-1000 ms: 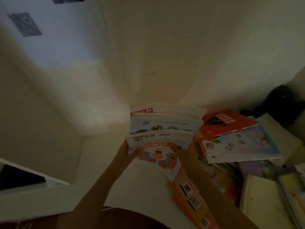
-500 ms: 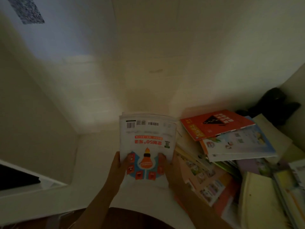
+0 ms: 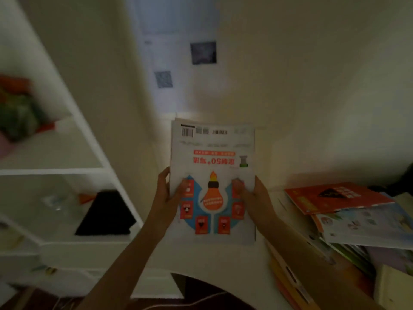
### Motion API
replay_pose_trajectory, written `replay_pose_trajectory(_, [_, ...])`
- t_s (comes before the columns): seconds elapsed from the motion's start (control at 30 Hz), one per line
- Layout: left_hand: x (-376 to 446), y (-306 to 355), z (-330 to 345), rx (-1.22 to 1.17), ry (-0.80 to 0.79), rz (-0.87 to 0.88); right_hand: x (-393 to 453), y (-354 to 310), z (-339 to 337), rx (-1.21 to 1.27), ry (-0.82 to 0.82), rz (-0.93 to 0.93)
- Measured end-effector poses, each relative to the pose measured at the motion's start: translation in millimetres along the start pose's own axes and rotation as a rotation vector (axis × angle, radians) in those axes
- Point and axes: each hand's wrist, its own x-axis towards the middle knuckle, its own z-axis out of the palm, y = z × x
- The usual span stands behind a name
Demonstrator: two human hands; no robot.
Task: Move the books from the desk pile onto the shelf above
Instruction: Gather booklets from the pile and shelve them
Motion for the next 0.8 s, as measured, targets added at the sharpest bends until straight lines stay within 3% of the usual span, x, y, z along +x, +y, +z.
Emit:
replay_pose_trajectory(0.4, [-113,215,-101,0.102,0.372,0.644,-75,-227,98,0.141,-0.309,-0.524])
replay_pose_trajectory(0.6, [-108,297,-158,0.060,0.470,0.786,-72,-331,163,0.156,-0.374,-0.664])
replay_pose_trajectory(0.8, [-49,369,-201,0.019,0.449,0.901,-27,-426,226,0.131,-0.319,-0.684])
